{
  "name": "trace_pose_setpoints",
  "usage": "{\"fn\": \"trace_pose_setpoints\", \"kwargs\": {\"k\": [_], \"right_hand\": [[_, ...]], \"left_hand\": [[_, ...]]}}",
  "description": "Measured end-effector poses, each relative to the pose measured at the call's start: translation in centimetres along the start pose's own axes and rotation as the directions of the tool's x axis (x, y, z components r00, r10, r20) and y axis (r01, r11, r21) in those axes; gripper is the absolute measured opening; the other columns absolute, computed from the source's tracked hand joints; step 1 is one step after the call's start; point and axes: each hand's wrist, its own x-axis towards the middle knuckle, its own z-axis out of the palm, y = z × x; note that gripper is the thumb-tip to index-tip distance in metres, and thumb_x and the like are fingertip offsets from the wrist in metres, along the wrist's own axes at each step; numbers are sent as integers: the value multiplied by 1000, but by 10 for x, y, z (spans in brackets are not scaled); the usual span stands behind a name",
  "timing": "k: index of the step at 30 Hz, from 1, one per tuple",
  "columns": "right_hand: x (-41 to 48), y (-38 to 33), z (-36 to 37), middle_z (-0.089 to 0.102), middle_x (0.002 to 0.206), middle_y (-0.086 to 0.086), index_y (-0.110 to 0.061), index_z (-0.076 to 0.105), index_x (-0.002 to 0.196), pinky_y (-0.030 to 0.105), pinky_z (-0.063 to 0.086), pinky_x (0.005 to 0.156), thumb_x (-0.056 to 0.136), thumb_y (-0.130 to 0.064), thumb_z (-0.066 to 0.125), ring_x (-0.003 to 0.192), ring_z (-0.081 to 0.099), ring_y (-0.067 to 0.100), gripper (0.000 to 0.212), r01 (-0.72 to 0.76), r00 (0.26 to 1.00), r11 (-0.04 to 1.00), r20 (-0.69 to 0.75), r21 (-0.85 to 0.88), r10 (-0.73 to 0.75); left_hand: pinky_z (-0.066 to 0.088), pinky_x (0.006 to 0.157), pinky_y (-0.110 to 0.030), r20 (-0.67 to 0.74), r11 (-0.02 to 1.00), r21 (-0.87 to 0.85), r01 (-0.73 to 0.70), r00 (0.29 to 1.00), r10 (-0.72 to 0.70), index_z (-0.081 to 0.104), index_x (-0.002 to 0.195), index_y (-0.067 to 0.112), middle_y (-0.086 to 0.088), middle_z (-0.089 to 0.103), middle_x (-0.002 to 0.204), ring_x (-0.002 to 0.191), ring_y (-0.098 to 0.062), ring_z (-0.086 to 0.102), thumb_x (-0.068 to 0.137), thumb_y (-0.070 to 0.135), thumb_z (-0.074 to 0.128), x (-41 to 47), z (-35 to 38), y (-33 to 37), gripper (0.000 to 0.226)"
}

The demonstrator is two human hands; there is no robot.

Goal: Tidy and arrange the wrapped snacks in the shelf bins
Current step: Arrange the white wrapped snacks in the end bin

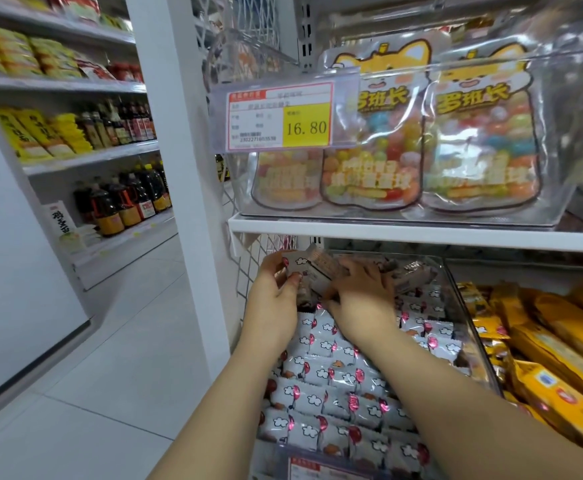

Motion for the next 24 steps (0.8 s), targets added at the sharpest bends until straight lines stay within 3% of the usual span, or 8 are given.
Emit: {"fn": "trace_pose_setpoints", "kwargs": {"k": [4,6,9,11,13,17,21,24], "right_hand": [[-1,5,3,30,148,-8,-24,69,97,39,15,110,88,-31,61,135,21,24,14,-7,1000,1000,1,20,7],[-1,6,3,32,147,-8,-23,69,95,37,16,109,89,-30,59,133,23,25,13,-17,1000,999,6,34,16],[1,8,1,32,147,-8,-21,69,101,35,16,109,90,-31,58,132,25,25,18,-19,1000,999,12,49,19],[0,10,-1,33,147,-8,-21,69,101,35,16,109,90,-31,58,131,27,25,19,-15,1000,999,19,50,14],[-1,10,-2,34,146,-9,-21,69,100,35,17,108,90,-31,57,130,28,25,18,-5,1000,998,19,55,4],[-2,10,-3,33,146,-10,-22,68,101,37,18,107,91,-31,56,130,27,26,18,-1,999,999,41,51,-1],[-2,10,-3,34,146,-12,-23,67,106,36,19,106,91,-31,56,128,28,26,21,3,999,999,40,53,-6],[-3,9,-4,36,144,-14,-26,69,96,35,20,104,90,-30,57,126,30,25,14,9,999,998,34,62,-11]], "left_hand": [[43,73,-2,40,999,39,-5,999,3,50,115,16,14,61,96,91,-1,59,96,0,45,2,2,3,26],[40,68,1,59,998,69,-4,998,0,51,120,12,7,62,102,93,-7,58,95,-1,44,6,4,5,29],[42,71,-7,75,993,115,28,996,-37,49,125,14,5,58,107,97,-14,55,95,0,42,14,7,6,33],[47,83,-24,90,987,145,64,993,-78,47,126,18,7,56,106,99,-17,56,96,3,42,18,8,5,34],[52,85,-36,95,986,143,80,991,-94,46,126,21,2,60,113,99,-23,60,97,6,43,22,8,1,33],[50,60,-24,120,978,190,82,987,-106,39,133,29,0,57,114,86,-20,61,97,4,41,23,7,-1,44],[44,56,-23,194,924,382,-13,979,-66,47,124,23,-3,61,106,80,-19,58,95,0,38,21,11,-3,38],[34,63,-18,226,834,545,-89,973,-44,55,119,13,-8,63,110,86,-17,53,96,3,42,22,17,-1,28]]}}
